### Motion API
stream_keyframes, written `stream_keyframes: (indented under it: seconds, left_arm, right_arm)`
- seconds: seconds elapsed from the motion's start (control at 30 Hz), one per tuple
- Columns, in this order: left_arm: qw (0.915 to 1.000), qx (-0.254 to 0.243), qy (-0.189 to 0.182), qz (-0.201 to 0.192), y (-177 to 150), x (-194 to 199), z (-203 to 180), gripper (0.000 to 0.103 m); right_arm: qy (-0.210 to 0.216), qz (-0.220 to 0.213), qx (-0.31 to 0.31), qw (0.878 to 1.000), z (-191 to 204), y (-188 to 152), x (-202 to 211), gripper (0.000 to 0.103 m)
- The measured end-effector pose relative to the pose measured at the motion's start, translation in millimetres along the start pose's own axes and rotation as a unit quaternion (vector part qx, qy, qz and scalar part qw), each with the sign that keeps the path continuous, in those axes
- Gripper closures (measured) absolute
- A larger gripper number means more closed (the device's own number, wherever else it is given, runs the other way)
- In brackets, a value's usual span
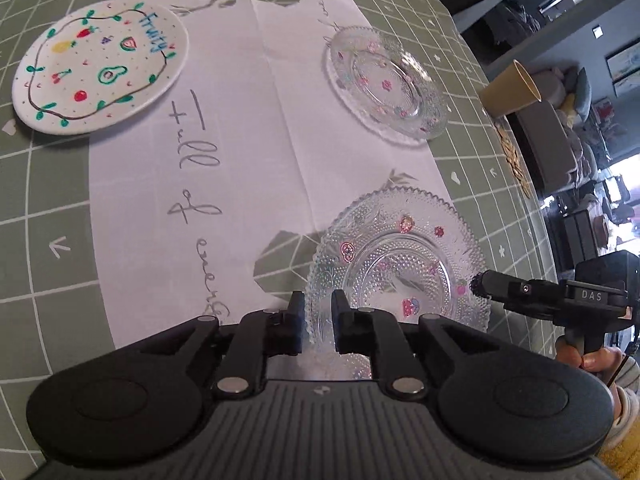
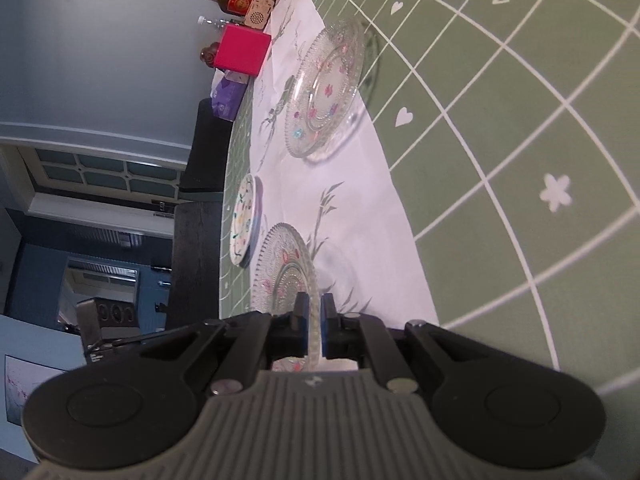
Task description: Organize plates and bowls
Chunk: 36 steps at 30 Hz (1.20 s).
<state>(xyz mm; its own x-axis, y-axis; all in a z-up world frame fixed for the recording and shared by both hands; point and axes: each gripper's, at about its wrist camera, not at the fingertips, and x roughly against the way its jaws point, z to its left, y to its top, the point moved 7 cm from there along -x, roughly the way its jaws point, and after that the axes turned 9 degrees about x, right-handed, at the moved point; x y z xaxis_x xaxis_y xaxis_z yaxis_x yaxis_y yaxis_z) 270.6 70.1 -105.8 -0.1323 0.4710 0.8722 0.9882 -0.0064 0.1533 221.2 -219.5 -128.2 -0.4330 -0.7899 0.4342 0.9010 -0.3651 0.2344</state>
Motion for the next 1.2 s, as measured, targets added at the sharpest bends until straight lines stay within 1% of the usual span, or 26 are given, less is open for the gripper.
stream_keyframes:
  seconds: [0.1, 0.17, 0.37, 0.47, 0.57, 0.67, 0.83, 0.9, 1.0, 1.2]
  left_arm:
    - [0.9996, -0.02, 0.005, 0.017, -8.7, -4.7, -10.1, 0.087]
    - [0.999, -0.035, 0.009, 0.025, -13.1, -7.5, -18.1, 0.087]
    - [0.994, -0.082, 0.021, 0.069, -35.0, -23.5, -43.4, 0.087]
    - [0.9886, -0.111, 0.032, 0.097, -48.0, -32.9, -55.4, 0.087]
    - [0.9843, -0.137, 0.038, 0.104, -57.1, -35.4, -67.6, 0.087]
    - [0.981, -0.154, 0.046, 0.109, -64.4, -37.7, -75.1, 0.087]
    - [0.9746, -0.185, 0.051, 0.115, -77.0, -36.2, -84.8, 0.087]
    - [0.9724, -0.196, 0.052, 0.116, -80.9, -35.3, -88.8, 0.087]
    - [0.9715, -0.199, 0.057, 0.115, -83.1, -35.4, -89.1, 0.087]
    - [0.9705, -0.202, 0.061, 0.117, -84.6, -37.7, -90.8, 0.087]
  right_arm:
    - [0.006, -0.007, -0.008, 1.0, 6.4, -9.9, 14.8, 0.097]
    - [-0.002, -0.009, -0.011, 1.0, 8.5, -17.9, 24.1, 0.097]
    - [-0.04, 0.0, -0.045, 0.998, -0.3, -44.4, 48.7, 0.098]
    - [-0.062, 0.002, -0.037, 0.997, -3.5, -54.1, 60.5, 0.098]
    - [-0.096, 0.002, -0.024, 0.995, -6.7, -61.8, 69.3, 0.098]
    - [-0.111, 0.008, -0.023, 0.994, -11.9, -69.1, 76.0, 0.098]
    - [-0.131, 0.04, -0.017, 0.99, -15.9, -91.1, 79.0, 0.098]
    - [-0.14, 0.053, -0.024, 0.988, -21.3, -99.2, 78.0, 0.098]
    - [-0.135, 0.056, -0.027, 0.989, -22.9, -102.8, 78.7, 0.098]
    - [-0.16, 0.07, 0.022, 0.984, -13.2, -101.3, 74.5, 0.097]
